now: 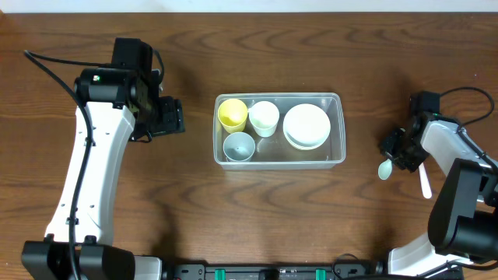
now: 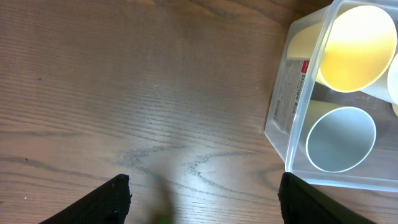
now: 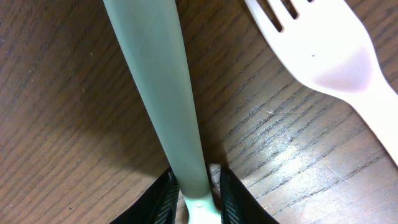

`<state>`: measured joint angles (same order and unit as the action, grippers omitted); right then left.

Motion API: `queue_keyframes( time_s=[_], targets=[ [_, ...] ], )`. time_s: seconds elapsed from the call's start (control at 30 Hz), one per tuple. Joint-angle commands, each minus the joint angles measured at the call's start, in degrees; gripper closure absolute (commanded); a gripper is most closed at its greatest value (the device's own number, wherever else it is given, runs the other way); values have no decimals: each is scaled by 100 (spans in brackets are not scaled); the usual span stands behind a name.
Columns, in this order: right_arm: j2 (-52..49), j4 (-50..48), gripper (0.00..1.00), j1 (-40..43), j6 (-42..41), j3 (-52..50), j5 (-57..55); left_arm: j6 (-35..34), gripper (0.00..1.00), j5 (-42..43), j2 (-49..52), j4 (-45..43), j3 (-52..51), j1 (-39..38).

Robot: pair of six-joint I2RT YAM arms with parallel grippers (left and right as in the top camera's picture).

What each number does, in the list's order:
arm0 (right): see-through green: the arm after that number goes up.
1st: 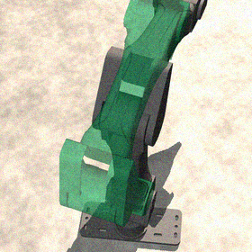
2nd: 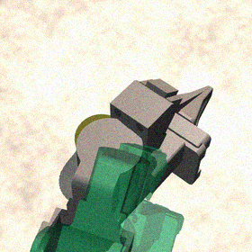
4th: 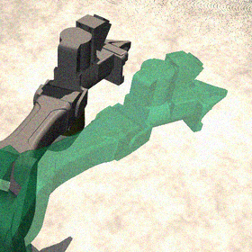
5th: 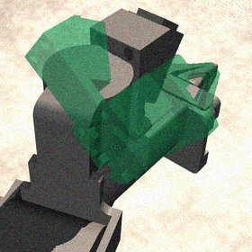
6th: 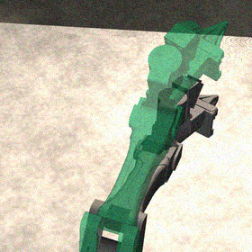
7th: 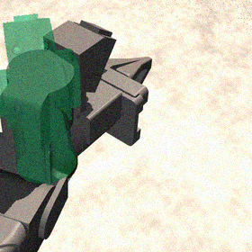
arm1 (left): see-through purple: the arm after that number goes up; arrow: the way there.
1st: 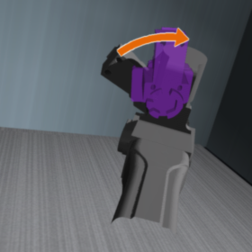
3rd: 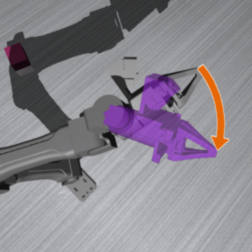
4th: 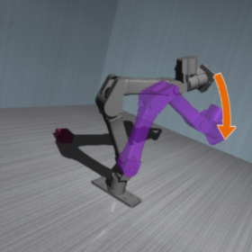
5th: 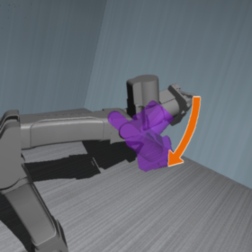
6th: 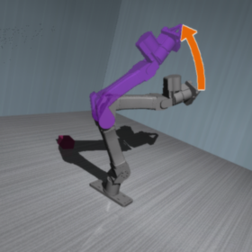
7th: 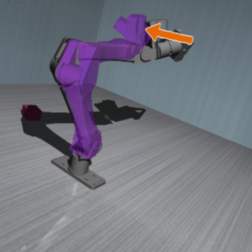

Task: Pack container
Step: 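Grasp the mint-green spoon with the right gripper, then lay the green spoon into the container beside the bowls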

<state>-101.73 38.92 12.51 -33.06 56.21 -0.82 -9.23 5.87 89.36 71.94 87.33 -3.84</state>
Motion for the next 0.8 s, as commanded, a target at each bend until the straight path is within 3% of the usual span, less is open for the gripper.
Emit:
queue_keyframes(
  time_s=[0.0, 0.27, 0.5, 0.63, 0.77],
  targets=[
    [-221, -15, 78, 17, -31, -39, 153, -76, 23, 17, 26, 24, 4, 24],
    [-164, -7, 91, 4, 369, 61, 195, -76, 23, 17, 26, 22, 4, 24],
    [376, 568, 94, -238, 1130, 901, 192, -76, 23, 17, 26, 24, 4, 24],
    [914, 964, 94, -684, 2096, 1639, 199, -76, 23, 15, 26, 24, 4, 24],
    [1451, 1241, 95, -1539, 3711, 2168, 490, -76, 23, 17, 26, 20, 4, 24]
  ],
)
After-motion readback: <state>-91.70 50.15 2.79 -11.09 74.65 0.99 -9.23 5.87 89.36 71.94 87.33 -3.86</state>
